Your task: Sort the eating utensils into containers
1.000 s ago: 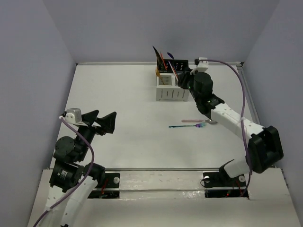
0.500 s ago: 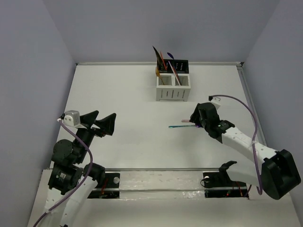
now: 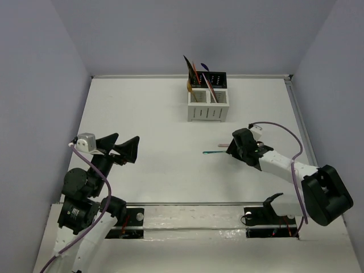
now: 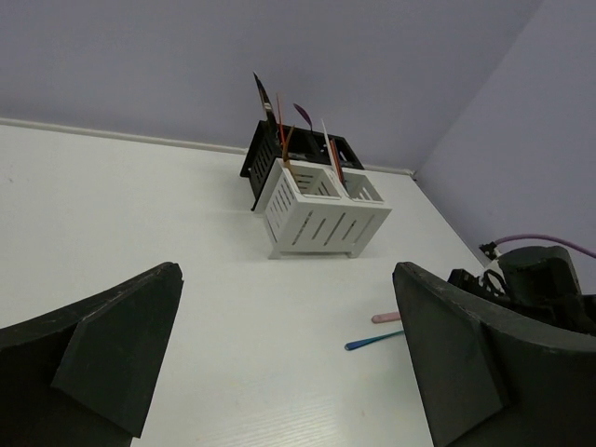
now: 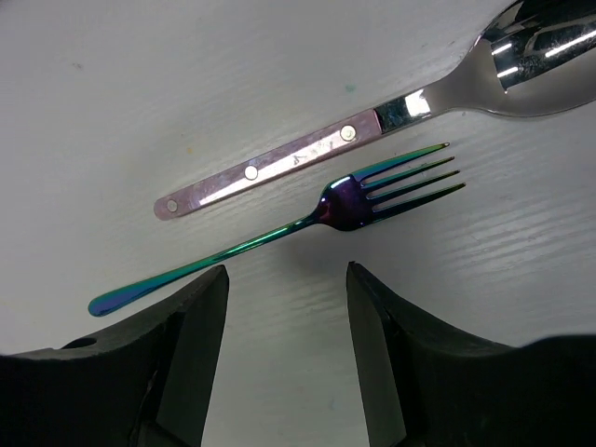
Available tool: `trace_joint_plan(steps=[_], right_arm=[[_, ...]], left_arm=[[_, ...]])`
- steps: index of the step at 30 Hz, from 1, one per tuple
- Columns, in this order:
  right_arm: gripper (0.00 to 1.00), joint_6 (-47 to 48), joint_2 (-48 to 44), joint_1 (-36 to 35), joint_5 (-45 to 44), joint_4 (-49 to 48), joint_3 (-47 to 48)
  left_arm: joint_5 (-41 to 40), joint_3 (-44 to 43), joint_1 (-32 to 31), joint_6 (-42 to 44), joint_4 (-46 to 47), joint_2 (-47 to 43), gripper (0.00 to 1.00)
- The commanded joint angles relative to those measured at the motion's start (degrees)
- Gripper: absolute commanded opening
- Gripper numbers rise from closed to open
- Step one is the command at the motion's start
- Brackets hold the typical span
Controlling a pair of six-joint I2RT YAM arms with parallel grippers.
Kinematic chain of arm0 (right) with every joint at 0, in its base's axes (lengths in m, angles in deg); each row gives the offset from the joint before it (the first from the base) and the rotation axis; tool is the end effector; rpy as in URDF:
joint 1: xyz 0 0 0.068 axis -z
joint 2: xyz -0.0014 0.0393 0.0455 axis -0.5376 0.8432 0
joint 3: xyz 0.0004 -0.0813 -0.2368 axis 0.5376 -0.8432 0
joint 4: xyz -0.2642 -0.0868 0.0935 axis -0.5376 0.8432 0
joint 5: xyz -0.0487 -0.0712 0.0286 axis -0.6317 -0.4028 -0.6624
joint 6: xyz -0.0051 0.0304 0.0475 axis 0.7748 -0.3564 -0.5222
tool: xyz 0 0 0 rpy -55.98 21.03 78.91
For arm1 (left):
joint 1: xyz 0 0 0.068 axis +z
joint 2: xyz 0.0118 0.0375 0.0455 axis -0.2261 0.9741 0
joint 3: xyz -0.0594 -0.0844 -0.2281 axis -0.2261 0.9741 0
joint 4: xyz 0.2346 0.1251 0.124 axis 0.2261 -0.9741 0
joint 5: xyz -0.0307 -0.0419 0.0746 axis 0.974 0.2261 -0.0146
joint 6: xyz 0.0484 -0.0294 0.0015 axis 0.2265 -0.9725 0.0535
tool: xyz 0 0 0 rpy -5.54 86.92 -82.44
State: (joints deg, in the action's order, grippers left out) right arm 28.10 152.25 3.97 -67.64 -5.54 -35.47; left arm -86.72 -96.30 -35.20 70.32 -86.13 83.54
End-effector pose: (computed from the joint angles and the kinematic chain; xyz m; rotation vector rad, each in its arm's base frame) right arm 0.2465 0.1175 0.1287 0.5566 2.3124 0.1634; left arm 0.1084 -0.0443 0.3729 0.0378 1.3197 -0.6175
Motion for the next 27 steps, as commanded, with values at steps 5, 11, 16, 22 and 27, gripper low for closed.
trace_joint_plan(steps=[5, 11, 16, 22, 27], right_arm=[[0.59, -2.7, 3.9, 0.2, -1.1, -4.8, 1.2], [0.58, -2.9, 5.9, 0.2, -0.7, -6.3, 1.4], [0.58, -3.0, 7.3, 0.2, -1.2, -6.3, 1.6], [0.58, -2.2, 8.8, 0.2, -0.9, -4.8, 2.6], [0.54, -0.8, 9.8, 0.2, -1.0, -3.0, 3.7]], left_arm=[[0.3, 0.2, -0.3, 0.2, 1.6, -0.9, 0.99], [0.3, 0.2, -0.3, 0.2, 1.5, -0.9, 0.99], [0.3, 0.2, -0.3, 0.2, 1.5, -0.9, 0.99], [0.3, 0.2, -0.3, 0.2, 1.5, -0.8, 0.99], [0.3, 0.2, -0.3, 0.2, 1.4, -0.9, 0.99]])
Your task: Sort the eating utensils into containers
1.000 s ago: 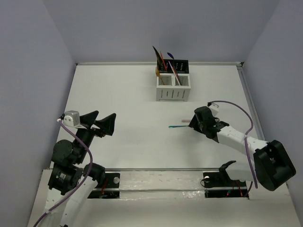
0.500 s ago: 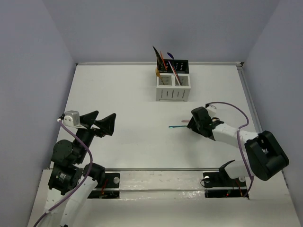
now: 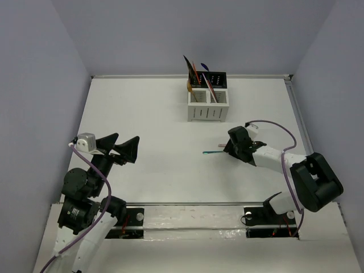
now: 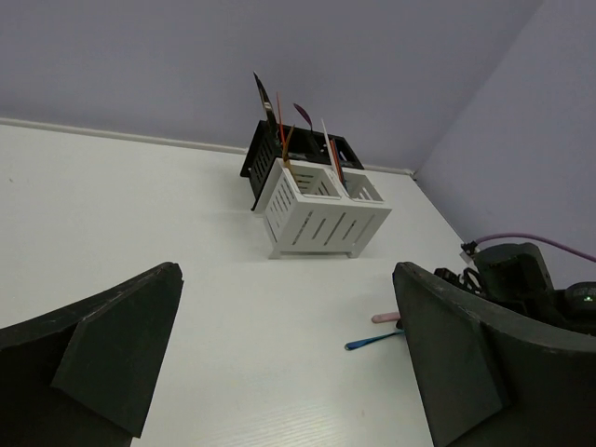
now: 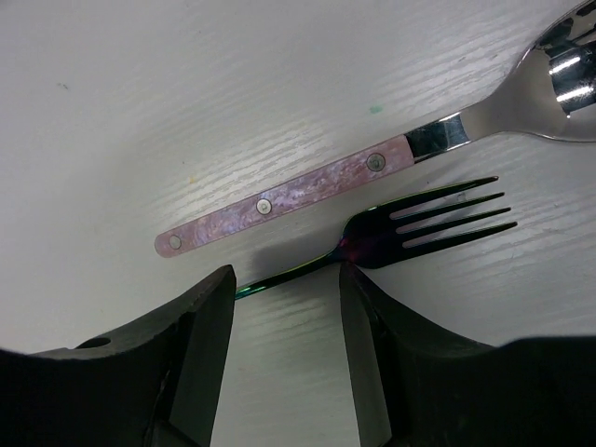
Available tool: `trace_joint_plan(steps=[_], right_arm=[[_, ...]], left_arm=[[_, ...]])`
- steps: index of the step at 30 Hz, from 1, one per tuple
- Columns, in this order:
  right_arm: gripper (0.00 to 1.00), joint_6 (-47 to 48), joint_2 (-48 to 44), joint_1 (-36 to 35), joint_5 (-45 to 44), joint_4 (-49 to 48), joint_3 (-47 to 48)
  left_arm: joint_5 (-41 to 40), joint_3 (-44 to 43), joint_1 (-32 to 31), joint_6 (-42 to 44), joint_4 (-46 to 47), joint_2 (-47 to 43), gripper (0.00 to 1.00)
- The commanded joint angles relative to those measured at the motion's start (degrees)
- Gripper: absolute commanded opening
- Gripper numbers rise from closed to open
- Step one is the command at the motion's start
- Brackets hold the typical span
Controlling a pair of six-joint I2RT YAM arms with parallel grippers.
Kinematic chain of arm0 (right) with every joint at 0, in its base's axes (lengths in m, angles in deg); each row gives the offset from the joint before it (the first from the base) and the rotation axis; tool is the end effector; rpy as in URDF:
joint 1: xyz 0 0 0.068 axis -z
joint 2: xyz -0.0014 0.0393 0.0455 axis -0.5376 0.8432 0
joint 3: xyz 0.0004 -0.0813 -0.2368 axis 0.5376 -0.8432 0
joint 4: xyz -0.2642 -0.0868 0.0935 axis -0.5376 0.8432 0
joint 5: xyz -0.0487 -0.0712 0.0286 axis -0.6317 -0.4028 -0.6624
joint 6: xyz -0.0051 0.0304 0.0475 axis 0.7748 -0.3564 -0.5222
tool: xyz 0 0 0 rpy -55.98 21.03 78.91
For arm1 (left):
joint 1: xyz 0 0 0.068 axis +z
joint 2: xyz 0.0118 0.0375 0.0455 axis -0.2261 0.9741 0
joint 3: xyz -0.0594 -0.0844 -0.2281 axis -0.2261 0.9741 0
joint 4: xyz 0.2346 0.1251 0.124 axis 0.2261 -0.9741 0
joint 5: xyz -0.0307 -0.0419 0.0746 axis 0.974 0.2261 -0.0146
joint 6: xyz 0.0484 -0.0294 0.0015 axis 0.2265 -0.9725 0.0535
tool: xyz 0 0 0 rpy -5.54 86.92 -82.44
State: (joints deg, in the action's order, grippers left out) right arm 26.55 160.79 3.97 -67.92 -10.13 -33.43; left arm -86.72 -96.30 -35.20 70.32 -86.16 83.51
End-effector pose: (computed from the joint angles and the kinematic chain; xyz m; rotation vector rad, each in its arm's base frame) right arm 0.2604 0.1248 0.1067 0.5876 2.3302 0.1452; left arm 0.1083 -0.0442 0.3729 0.0378 1.3197 -0.6175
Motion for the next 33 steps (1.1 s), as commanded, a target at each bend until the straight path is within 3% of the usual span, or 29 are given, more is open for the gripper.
trace_joint_plan(steps=[1, 16, 33], right_arm=[[0.53, 1.4, 1.7, 0.2, -1.0, 2.0, 2.0], [0.40, 4.6, 6.4, -0.9, -2.9, 7.4, 4.4], [0.24, 2.1, 2.2, -6.3, -1.5, 6.9, 0.3]], left_arm=[[0.3, 0.2, -0.3, 0.2, 1.6, -0.9, 0.99], [0.3, 0.2, -0.3, 0.2, 1.7, -0.7, 0.99], [0.4, 0.3, -0.3, 0.2, 1.7, -0.3, 0.99]])
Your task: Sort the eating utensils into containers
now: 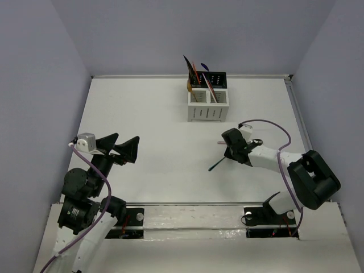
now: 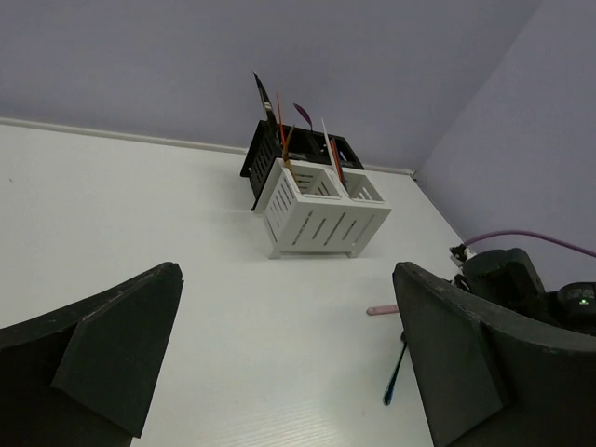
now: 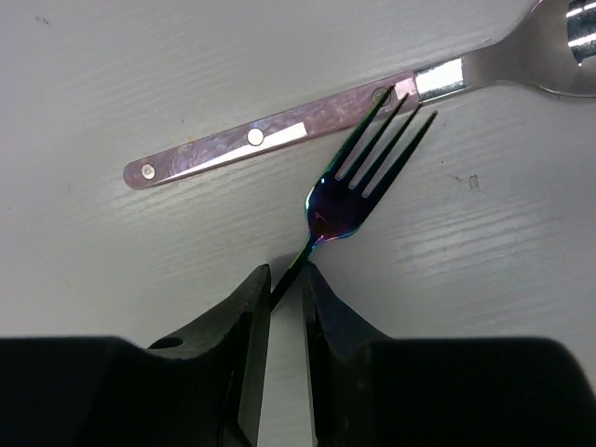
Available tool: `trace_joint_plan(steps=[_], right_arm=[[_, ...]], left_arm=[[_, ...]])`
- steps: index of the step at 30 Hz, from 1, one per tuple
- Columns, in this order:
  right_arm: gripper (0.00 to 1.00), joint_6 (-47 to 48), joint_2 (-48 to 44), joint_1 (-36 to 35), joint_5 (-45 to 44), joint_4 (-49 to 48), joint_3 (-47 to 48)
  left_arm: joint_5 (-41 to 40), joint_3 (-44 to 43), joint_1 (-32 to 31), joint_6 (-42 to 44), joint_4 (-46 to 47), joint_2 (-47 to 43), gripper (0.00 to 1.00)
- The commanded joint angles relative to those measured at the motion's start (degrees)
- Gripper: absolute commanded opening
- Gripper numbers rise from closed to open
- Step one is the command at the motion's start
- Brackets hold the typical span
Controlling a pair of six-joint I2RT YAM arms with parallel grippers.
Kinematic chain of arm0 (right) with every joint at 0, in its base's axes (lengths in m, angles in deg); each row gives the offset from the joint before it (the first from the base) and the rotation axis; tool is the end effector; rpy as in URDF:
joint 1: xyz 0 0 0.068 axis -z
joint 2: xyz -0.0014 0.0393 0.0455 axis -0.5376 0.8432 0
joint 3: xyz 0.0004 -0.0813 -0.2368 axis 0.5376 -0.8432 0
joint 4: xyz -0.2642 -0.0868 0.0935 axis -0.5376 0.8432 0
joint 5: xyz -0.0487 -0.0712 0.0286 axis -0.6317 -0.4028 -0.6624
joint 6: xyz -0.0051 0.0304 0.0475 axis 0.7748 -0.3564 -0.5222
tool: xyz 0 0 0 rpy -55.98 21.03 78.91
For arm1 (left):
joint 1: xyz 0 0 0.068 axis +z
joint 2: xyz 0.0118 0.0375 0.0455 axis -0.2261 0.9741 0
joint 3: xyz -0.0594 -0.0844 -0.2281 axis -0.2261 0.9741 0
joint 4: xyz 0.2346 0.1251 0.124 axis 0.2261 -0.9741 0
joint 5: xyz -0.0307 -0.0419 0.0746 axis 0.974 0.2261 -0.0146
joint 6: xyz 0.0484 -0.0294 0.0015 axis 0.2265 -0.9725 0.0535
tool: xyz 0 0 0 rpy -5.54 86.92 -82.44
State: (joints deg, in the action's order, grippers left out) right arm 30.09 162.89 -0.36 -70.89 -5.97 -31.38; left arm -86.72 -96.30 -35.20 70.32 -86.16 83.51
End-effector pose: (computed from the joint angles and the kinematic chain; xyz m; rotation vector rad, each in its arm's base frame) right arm 0.2525 0.1434 0.1036 0.4317 2.3930 0.0404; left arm 0.1083 -0.0442 0.3729 0.0378 1.3197 -0.6175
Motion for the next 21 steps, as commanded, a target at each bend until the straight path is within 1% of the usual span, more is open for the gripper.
trace_joint_plan(steps=[1, 3, 7, 11, 15, 17, 18, 21], right_arm=[[0.23, -1.9, 0.1, -2.8, 1.4, 2.8, -1.9], [0.20, -2.2, 0.2, -4.3, 1.5, 2.7, -2.2], [0.18, -3.6, 0.8, -7.4, 1.8, 2.7, -2.4], [0.17, -4.7, 1.8, -10.7, 1.3, 3.8, -1.7], [0.17, -5.1, 3.3, -12.0, -0.8, 5.7, -0.6], [0.21, -5.0, 4.1, -12.0, -1.2, 6.1, -0.4], [0.26, -4.8, 4.3, -12.0, -1.9, 6.2, -0.2], [0.32, -4.1, 5.8, -12.0, -3.8, 7.2, 0.6]], left_arm=[[0.4, 0.3, -0.3, 0.2, 1.8, -0.2, 0.99], [0.5, 0.3, -0.3, 0.2, 1.8, 0.0, 0.99], [0.5, 0.3, -0.3, 0.2, 1.9, 0.1, 0.99], [0.5, 0.4, -0.3, 0.2, 1.8, 0.1, 0.99], [0.5, 0.3, -0.3, 0.2, 1.8, 0.1, 0.99], [0.5, 0.4, -0.3, 0.2, 1.8, 0.0, 0.99], [0.5, 0.4, -0.3, 0.2, 1.8, 0.1, 0.99], [0.4, 0.3, -0.3, 0.2, 1.7, 0.0, 0.99]])
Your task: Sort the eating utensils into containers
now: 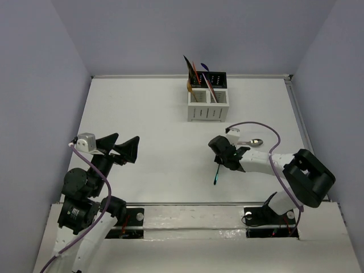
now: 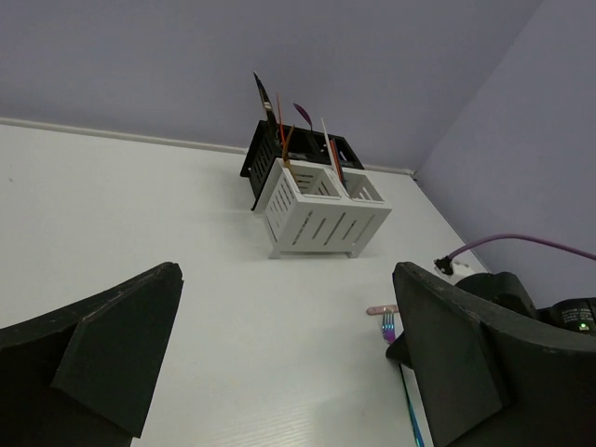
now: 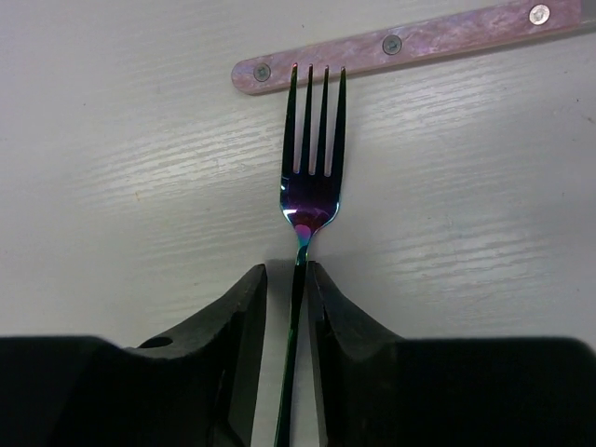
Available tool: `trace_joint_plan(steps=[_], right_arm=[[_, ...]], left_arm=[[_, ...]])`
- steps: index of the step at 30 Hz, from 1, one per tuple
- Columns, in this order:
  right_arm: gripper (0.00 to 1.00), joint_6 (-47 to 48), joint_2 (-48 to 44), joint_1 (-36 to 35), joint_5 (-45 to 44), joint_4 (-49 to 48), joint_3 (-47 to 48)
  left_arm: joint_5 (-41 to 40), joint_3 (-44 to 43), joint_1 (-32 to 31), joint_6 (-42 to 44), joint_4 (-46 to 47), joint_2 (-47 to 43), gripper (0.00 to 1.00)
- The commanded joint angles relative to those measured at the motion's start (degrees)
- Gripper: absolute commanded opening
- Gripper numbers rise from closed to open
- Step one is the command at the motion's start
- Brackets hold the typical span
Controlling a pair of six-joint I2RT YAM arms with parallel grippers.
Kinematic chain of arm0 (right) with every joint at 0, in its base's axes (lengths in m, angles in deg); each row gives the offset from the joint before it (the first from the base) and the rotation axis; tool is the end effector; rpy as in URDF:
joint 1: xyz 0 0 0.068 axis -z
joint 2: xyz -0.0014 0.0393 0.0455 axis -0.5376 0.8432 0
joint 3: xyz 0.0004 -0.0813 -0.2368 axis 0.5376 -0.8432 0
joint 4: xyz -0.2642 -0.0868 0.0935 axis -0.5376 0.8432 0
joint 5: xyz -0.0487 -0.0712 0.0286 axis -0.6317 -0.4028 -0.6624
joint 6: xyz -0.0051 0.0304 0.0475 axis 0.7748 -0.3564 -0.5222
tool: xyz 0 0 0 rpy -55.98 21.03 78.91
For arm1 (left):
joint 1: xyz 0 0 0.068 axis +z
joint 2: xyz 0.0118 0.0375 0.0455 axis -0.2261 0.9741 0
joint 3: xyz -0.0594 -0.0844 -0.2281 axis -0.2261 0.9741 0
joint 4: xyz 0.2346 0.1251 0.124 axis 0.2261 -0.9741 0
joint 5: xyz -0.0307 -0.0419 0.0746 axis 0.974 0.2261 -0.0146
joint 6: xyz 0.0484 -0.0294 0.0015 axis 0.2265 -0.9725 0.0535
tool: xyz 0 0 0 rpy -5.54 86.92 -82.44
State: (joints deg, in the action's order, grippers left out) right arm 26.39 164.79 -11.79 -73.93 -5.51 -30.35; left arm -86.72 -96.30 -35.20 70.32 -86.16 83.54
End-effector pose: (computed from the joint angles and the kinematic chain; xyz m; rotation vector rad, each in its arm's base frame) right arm 0.2225 0.1913 0.1003 0.2806 2.4033 0.0895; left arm 0.1084 -0.0443 0.3728 0.0378 1.3203 -0.6174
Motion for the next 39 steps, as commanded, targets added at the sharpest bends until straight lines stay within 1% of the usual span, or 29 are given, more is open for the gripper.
trace_joint_plan(steps=[1, 5, 9, 11, 12, 15, 16, 19, 26, 29, 30, 31, 32, 33, 34, 35, 36, 37, 38, 39], right_arm=[[0.34, -0.1, 4.4, -0.6, -1.2, 7.3, 0.7], [0.36, 1.6, 7.0, -0.6, -2.7, 9.4, 3.0], [0.32, 2.8, 9.4, -0.6, -2.8, 10.1, 4.9], [0.22, 3.2, 10.8, -0.6, -2.8, 11.3, 5.7], [0.15, 3.3, 11.0, -0.6, -2.8, 11.6, 6.3], [0.06, 3.5, 10.1, -0.6, -2.6, 12.2, 6.0], [0.01, 3.7, 8.8, -0.6, -2.6, 12.4, 5.6], [0.00, 3.9, 6.1, -1.1, -3.1, 13.1, 5.4], [0.00, 9.5, -6.6, -3.1, -4.0, 10.9, 7.6], [0.00, 15.6, -11.9, -3.6, -3.8, 4.7, 9.6], [0.00, 19.8, -12.8, -3.6, -4.0, 0.3, 11.0], [0.00, 22.1, -13.9, -3.6, -4.1, -1.9, 11.9], [0.00, 26.4, -14.1, -3.6, -4.4, -6.8, 12.8], [0.00, 28.8, -14.0, -3.6, -4.4, -9.7, 14.9], [0.00, 31.5, -13.5, -3.6, -4.5, -12.7, 15.8], [0.00, 34.1, -11.7, -3.6, -4.6, -18.4, 17.0], [0.00, 39.2, -10.2, -3.6, -4.8, -20.8, 19.9], [0.00, 41.7, -8.5, -3.6, -5.7, -23.0, 21.6], [0.00, 46.2, -4.9, -3.6, -6.0, -27.1, 23.3], [0.00, 48.3, -2.9, -3.6, -6.0, -29.1, 25.1]], left_arm=[[0.4, 0.4, -0.3, 0.2, 1.7, 0.0, 0.99], [0.4, 0.3, -0.3, 0.2, 1.7, 0.0, 0.99], [0.3, 0.3, -0.3, 0.2, 1.7, -0.1, 0.99], [0.3, 0.3, -0.3, 0.2, 1.7, -0.1, 0.99], [0.3, 0.3, -0.3, 0.2, 1.7, -0.1, 0.99], [0.3, 0.3, -0.3, 0.2, 1.7, -0.1, 0.99], [0.3, 0.3, -0.3, 0.2, 1.7, -0.1, 0.99], [0.4, 0.3, -0.3, 0.2, 1.7, -0.1, 0.99], [0.6, 0.4, -0.3, 0.2, 1.8, 0.2, 0.99], [0.8, 0.4, -0.3, 0.2, 1.9, 0.6, 0.99], [0.8, 0.4, -0.3, 0.2, 2.1, 0.7, 0.99], [0.8, 0.4, -0.3, 0.2, 1.9, 0.7, 0.99], [0.8, 0.4, -0.3, 0.2, 1.9, 0.9, 0.99], [0.8, 0.4, -0.3, 0.2, 1.9, 1.1, 0.99], [0.8, 0.4, -0.3, 0.2, 1.9, 1.2, 0.99], [0.8, 0.4, -0.3, 0.2, 1.9, 1.3, 0.99], [0.8, 0.4, -0.3, 0.2, 1.9, 1.5, 0.99], [0.8, 0.4, -0.3, 0.2, 1.9, 1.7, 0.99], [0.8, 0.4, -0.3, 0.2, 1.9, 1.8, 0.99], [0.8, 0.4, -0.3, 0.2, 1.9, 2.1, 0.99]])
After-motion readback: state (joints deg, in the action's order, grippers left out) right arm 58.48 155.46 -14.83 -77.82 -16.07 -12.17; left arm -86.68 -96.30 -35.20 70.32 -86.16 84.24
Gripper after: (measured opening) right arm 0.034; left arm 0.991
